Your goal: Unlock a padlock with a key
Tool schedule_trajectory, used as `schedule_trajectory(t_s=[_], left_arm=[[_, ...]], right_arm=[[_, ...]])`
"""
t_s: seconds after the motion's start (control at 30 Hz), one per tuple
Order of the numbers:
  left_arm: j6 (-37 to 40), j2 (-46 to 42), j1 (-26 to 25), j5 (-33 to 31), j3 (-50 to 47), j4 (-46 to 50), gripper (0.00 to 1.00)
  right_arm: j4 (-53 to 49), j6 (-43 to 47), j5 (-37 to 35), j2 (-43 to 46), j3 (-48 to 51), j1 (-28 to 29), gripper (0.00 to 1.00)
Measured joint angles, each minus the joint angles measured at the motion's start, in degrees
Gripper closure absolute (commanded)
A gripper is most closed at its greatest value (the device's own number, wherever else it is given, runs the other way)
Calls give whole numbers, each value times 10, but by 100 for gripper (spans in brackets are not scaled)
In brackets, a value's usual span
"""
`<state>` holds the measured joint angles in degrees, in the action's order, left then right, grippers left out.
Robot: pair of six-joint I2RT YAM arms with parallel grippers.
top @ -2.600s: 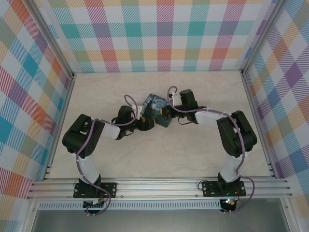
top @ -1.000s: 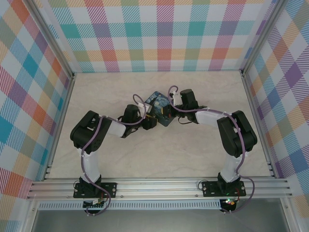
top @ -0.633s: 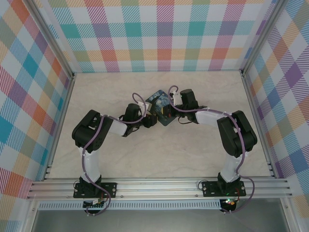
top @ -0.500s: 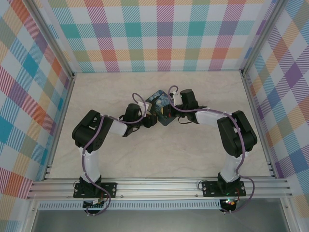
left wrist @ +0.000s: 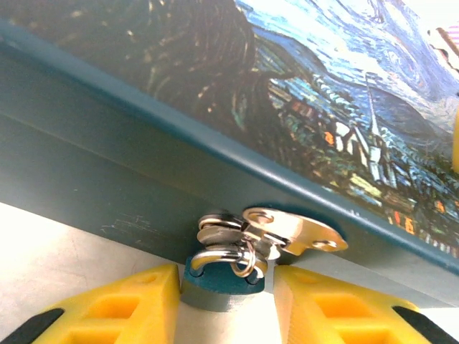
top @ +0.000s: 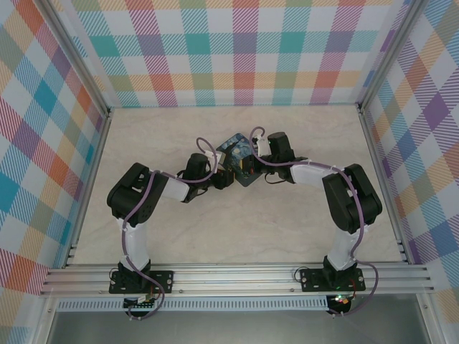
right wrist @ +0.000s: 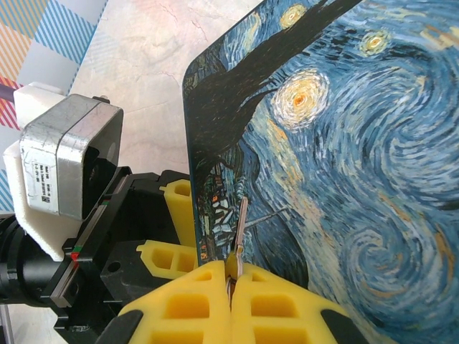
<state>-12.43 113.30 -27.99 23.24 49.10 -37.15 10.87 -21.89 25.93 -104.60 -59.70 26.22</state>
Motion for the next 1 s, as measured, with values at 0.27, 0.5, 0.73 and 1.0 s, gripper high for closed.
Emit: schedule_trajectory(t_s=[0.27,0.5,0.73,1.0], left_arm=[[0,0,-1,16,6,14,63],[0,0,-4,27,6,16,63],[-2,0,-5,27,6,16,58],[-13,-1,-8,21,11,25,57]], right_arm=[[0,0,0,0,0,0,100],[0,0,0,0,0,0,100],[0,-2,0,0,0,0,100],[0,-2,0,0,0,0,100]])
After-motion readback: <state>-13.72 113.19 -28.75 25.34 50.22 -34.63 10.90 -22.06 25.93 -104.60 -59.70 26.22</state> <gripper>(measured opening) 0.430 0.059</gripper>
